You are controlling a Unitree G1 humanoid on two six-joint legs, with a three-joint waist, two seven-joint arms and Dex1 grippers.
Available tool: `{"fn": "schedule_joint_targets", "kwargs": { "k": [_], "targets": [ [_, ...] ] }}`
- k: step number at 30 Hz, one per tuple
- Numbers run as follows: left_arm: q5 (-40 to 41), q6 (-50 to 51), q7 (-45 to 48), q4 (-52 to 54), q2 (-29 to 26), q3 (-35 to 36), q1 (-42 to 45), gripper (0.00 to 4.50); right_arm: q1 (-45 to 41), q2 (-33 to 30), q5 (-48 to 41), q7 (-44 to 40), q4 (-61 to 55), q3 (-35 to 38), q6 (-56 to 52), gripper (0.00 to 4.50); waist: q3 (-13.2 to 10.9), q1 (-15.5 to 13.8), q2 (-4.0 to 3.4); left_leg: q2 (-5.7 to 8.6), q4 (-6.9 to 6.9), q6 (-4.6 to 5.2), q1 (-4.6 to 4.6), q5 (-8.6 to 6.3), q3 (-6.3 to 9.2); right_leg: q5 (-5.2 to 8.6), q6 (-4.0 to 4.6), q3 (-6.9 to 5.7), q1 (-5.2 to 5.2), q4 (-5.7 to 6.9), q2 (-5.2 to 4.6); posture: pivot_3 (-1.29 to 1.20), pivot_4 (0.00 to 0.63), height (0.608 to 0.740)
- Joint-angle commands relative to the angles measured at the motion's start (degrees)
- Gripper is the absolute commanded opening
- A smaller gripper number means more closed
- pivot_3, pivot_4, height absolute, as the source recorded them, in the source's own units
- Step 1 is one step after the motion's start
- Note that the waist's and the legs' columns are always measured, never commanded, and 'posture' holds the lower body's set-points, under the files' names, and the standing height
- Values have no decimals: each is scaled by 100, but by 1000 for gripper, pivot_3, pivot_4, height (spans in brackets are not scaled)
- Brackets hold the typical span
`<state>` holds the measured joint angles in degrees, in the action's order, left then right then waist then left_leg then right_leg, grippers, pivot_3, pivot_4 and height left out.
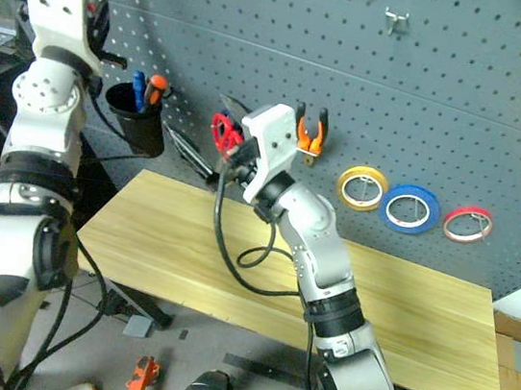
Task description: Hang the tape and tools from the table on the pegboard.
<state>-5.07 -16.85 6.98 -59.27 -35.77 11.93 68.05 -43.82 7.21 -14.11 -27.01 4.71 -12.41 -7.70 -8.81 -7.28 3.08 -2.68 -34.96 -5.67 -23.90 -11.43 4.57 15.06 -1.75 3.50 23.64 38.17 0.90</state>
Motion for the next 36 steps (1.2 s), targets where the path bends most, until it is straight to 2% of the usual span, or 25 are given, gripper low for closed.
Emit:
{"fn": "schedule_joint_targets", "kwargs": {
  "k": [1,19,27,36],
  "targets": [
    [210,-455,129,-218,18,71,-5,760,-102,94,47,86,-154,37,143,4500,0,6,-1,-1,0,2,0,0,1,0,0,-1,1,2,0,260,70,740],
    [223,-905,-308,-786,-162,26,326,760,-109,72,20,73,35,56,206,4500,-2,-14,-2,1,-14,17,15,13,2,4,6,-1,13,79,2,288,100,740],
    [263,-954,-309,-856,2,11,86,760,-63,91,95,95,219,14,360,4500,-2,-25,-3,1,-14,18,14,14,3,4,7,-1,13,80,2,280,105,740],
    [402,-1004,-326,-426,368,47,-598,760,102,83,182,117,156,-31,339,4500,-3,-23,-3,2,-14,18,17,14,2,4,7,1,13,83,2,278,103,740]
  ]
}}
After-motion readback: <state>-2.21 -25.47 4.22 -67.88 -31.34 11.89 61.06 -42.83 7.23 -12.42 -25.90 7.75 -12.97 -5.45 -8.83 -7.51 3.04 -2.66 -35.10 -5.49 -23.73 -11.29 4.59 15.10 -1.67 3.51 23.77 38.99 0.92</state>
